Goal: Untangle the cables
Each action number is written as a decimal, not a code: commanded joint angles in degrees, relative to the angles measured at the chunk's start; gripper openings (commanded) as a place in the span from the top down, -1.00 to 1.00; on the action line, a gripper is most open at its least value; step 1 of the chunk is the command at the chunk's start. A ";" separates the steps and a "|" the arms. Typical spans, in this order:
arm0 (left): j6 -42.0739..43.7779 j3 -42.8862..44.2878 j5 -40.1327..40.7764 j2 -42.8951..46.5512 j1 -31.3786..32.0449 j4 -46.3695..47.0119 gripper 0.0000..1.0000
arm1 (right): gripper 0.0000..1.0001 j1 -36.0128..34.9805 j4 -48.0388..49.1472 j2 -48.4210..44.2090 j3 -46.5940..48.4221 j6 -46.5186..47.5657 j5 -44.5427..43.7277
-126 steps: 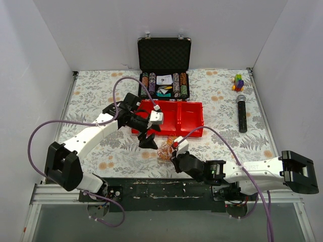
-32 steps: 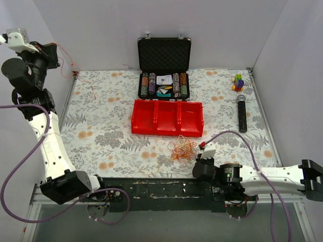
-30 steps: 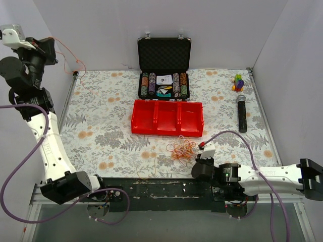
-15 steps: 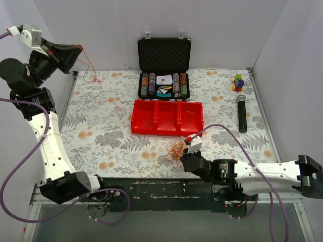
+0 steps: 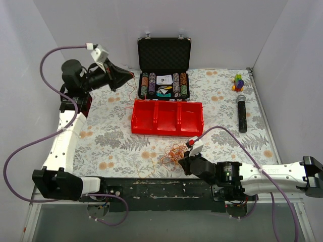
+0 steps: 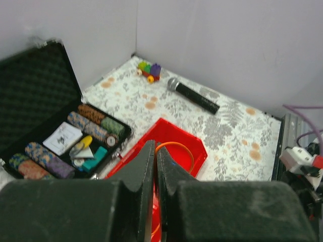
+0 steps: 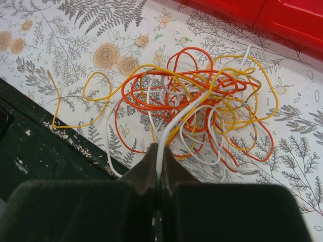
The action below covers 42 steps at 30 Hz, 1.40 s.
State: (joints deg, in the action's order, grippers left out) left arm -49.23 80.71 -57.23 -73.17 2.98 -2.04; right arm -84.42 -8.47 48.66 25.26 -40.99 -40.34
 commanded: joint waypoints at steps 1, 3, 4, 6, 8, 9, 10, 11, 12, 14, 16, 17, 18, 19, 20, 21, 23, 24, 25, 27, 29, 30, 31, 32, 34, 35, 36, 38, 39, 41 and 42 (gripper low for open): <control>10.90 -3.97 7.39 -0.13 3.08 -5.16 1.00 | 0.97 -0.83 0.12 -1.20 -0.38 -2.07 -1.67; 12.40 -4.77 7.66 -1.01 3.34 -5.43 1.00 | 0.97 -0.92 -0.40 -1.03 -0.30 -2.60 -1.94; 13.28 -5.20 8.18 -1.27 3.61 -5.25 1.00 | 0.97 -1.01 -0.58 -1.03 -0.29 -2.69 -1.85; 14.68 -5.82 9.06 -1.80 4.48 -5.43 1.00 | 0.97 -1.18 -0.41 -1.20 -0.47 -2.86 -1.76; 15.57 -6.17 10.03 -2.51 5.27 -5.17 1.00 | 0.97 -1.27 -0.14 -1.12 -0.65 -2.95 -1.85; 15.83 -6.26 10.47 -2.86 5.63 -5.16 1.00 | 0.97 -1.36 -0.06 -1.03 -0.65 -3.04 -1.76; 16.10 -6.26 11.08 -3.38 6.06 -4.82 1.00 | 0.97 -1.36 -0.06 -1.03 -0.56 -2.87 -1.94; 15.92 -6.26 11.61 -3.73 6.16 -4.38 1.00 | 0.97 -1.45 -0.06 -0.85 -0.56 -2.78 -1.94; 15.75 -6.18 12.31 -4.09 6.33 -3.94 1.00 | 0.97 -1.36 -0.14 -0.76 -0.47 -2.78 -2.03; 14.70 -5.56 13.63 -4.53 6.42 -2.80 1.00 | 0.97 -1.36 -0.14 -0.68 -0.38 -2.86 -2.11; 13.38 -5.12 15.04 -4.62 6.42 -1.22 1.00 | 0.97 -1.36 -0.14 -0.68 -0.56 -3.04 -2.03; 12.50 -5.03 15.74 -4.62 6.42 -0.51 1.00 | 0.97 -1.36 -0.06 -0.59 -0.73 -3.13 -2.11; 11.71 -4.86 16.62 -4.53 6.33 0.54 1.00 | 0.97 -1.36 -0.14 -0.59 -0.82 -3.39 -2.11; 10.75 -4.94 17.58 -4.27 6.42 1.68 1.00 | 0.97 -1.36 0.12 -0.50 -1.00 -3.48 -2.03; 9.95 -5.03 18.38 -4.18 6.42 3.52 1.00 | 0.97 -1.36 0.21 -0.59 -1.17 -3.57 -1.94; 8.81 -5.03 20.39 -3.74 6.42 4.93 1.00 | 0.97 -1.36 0.38 -0.50 -1.26 -3.48 -1.94; 6.17 -4.86 23.99 -3.21 6.42 7.48 1.00 | 0.97 -1.36 0.56 -0.50 -1.44 -3.48 -1.85; 5.21 -4.60 25.14 -2.95 6.42 8.36 1.00 | 0.97 -1.36 0.56 -0.41 -1.52 -3.57 -1.94; 4.33 -4.25 25.94 -2.77 6.33 9.15 1.00 | 0.97 -1.45 0.65 -0.41 -1.61 -3.74 -1.85; 3.27 -3.19 25.33 -2.51 6.33 10.13 1.00 | 0.97 -1.45 0.91 -0.41 -1.96 -3.74 -1.76; 2.39 -1.88 23.84 -2.86 6.33 10.04 1.00 | 0.97 -1.36 1.26 -0.41 -2.23 -3.83 -1.67; 2.13 -1.35 23.05 -3.12 6.33 9.69 1.00 | 0.97 -1.36 1.35 -0.41 -2.32 -3.92 -1.59; 2.04 -1.34 21.91 -3.30 6.33 9.43 1.00 | 0.97 -1.36 1.35 -0.41 -2.40 -3.92 -1.59; 2.21 -1.60 21.38 -3.39 6.42 9.25 1.00 | 0.97 -1.36 1.35 -0.41 -2.40 -4.01 -1.59; 2.91 -2.92 20.94 -3.12 6.33 8.73 1.00 | 0.97 -1.36 1.35 -0.67 -2.49 -4.01 -1.76; 3.44 -3.62 20.85 -3.12 6.42 8.38 1.00 | 0.97 -1.36 1.35 -0.76 -2.49 -4.09 -1.85; 3.79 -4.50 20.85 -3.12 6.33 7.94 1.00 | 0.97 -1.36 1.44 -0.85 -2.49 -4.10 -1.85; 5.37 -6.25 20.23 -3.30 6.42 7.23 1.00 | 0.97 -1.36 1.53 -1.11 -2.67 -4.10 -1.94; 6.16 -7.05 20.23 -3.39 6.42 7.06 1.00 | 0.97 -1.36 1.61 -1.29 -2.67 -4.10 -1.94; 7.30 -8.19 20.32 -4.00 6.42 6.53 1.00 | 0.97 -1.36 1.70 -1.29 -2.84 -4.10 -1.94; 7.48 -8.54 20.06 -4.35 6.42 6.35 1.00 | 0.97 -1.45 1.70 -1.20 -2.84 -4.10 -1.94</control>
State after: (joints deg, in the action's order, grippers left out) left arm -44.38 74.32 -36.05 -77.82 9.34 6.39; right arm -85.54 -8.86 48.34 23.33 -44.40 -40.53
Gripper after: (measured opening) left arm 0.014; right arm 0.033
